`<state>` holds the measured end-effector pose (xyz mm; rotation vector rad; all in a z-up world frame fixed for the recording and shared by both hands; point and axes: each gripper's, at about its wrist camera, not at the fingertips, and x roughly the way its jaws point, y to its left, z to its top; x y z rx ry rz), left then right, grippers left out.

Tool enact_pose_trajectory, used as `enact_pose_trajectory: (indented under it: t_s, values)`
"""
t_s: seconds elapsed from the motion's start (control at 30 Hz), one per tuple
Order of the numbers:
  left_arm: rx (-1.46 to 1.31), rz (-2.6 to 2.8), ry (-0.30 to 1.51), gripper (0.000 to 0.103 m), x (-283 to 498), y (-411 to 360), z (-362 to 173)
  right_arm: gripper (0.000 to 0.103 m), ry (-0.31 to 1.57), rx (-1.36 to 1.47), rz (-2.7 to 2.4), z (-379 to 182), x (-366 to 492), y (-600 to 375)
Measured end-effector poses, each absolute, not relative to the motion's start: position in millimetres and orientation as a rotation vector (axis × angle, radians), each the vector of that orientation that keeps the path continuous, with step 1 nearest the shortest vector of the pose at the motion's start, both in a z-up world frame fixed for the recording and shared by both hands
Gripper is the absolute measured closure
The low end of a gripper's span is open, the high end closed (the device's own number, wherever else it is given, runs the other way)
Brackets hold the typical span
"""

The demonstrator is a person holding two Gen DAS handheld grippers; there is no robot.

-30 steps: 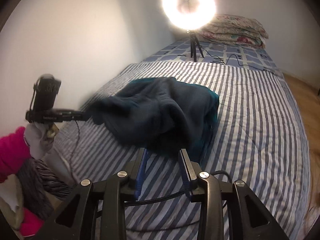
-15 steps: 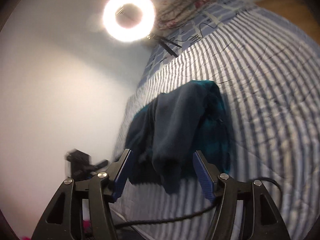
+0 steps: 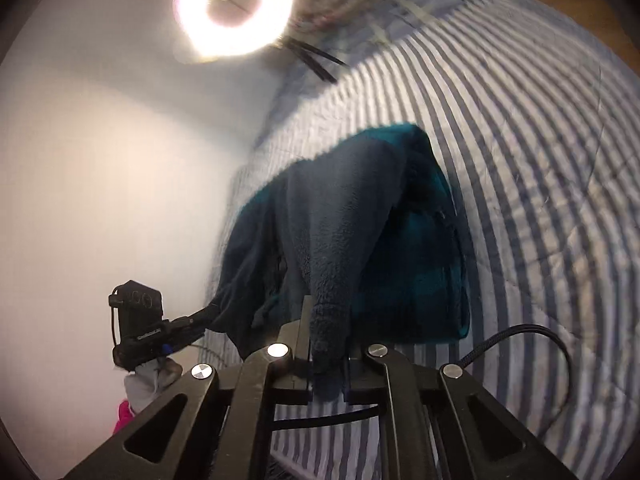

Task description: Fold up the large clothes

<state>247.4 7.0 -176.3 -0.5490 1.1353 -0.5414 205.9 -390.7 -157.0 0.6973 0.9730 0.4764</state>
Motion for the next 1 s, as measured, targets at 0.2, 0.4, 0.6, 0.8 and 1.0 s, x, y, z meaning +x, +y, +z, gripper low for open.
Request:
enact_pose_trajectory:
  t_s: [0.2, 0.4, 0.6, 0.8, 1.0]
  values:
    - [-0.362, -0.444, 1.217, 0.093, 235.1, -0.9, -221.8, 0.097, 1.113, 0.655, 0.407, -209.3, 199.5, -387.3]
    - [-0.298, -0.429, 1.211, 0.091, 236.1, -14.1, -233.4, 0.095, 1.182, 0.506, 0.346, -232.1, 217.2, -364.8]
    - [-0.252, -0.429, 1.162, 0.074, 230.2, -16.4, -191.5, 0.063, 1.094, 0.377, 0.311, -172.9, 205.4, -378.9]
    - [-0.202, -0.437, 0.955, 0.074, 226.7, -19.2, -123.0, 0.064, 0.874, 0.298, 0.253, -109.1, 208.4, -375.5]
    - [-0.258, -0.437, 0.916, 0.074, 282.8, -35.9, -109.3, 0.079, 0.830, 0.225, 0.379, -112.5, 257.3, -301.0]
